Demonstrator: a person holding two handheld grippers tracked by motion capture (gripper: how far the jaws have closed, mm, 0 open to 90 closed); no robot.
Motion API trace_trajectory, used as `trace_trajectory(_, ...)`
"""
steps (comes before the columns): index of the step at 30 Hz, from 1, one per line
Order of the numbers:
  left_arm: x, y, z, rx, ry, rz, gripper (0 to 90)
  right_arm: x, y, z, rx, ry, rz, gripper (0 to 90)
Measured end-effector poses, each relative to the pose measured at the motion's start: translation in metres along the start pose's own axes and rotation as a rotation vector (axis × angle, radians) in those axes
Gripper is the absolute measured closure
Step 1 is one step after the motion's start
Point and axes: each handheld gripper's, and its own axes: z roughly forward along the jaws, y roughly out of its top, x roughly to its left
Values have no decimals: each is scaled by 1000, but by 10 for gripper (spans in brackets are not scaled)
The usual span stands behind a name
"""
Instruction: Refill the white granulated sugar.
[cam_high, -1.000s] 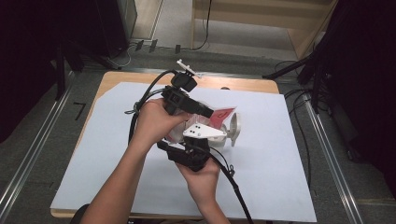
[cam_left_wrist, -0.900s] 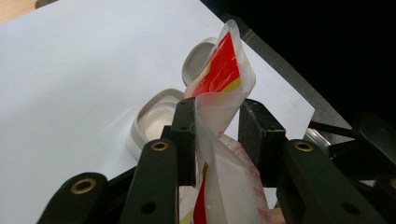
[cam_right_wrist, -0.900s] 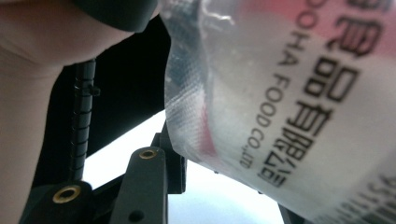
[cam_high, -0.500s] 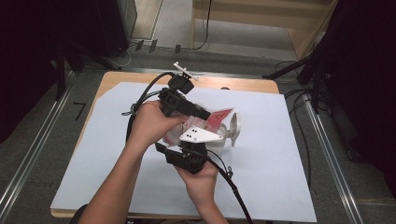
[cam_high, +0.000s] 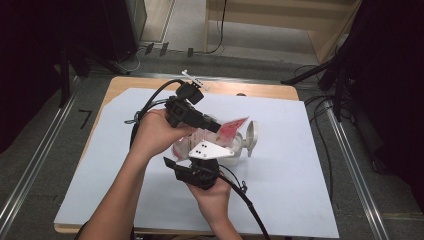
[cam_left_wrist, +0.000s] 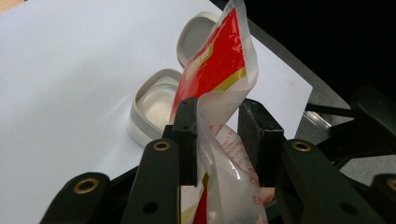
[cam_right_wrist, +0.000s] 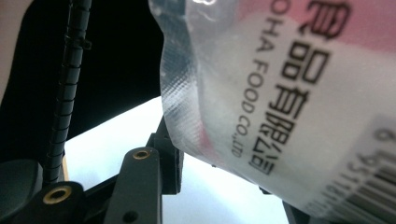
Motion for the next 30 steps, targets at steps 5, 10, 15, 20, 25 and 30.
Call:
trace_trajectory(5,2,-5,-2,-2,-15,-9,697,1,-4,2,4,7,-2,601)
trace_trajectory(10,3,-8,-3,5,-24,-13,698,3,-6,5,9,12,-7,606)
trace_trajectory(15,5,-10,-4,9,-25,-2,699,3,-8,6,14,12,-14,605)
trace_trajectory(20,8,-13,-5,17,-35,-2,699,3,-11,8,19,18,-8,596)
trace_trajectory(25,10,-17,-7,9,-44,-19,701,2,-14,9,27,21,-2,593)
trace_trajectory(30,12,-22,-11,-1,-58,-5,707,3,-15,11,33,22,-7,591)
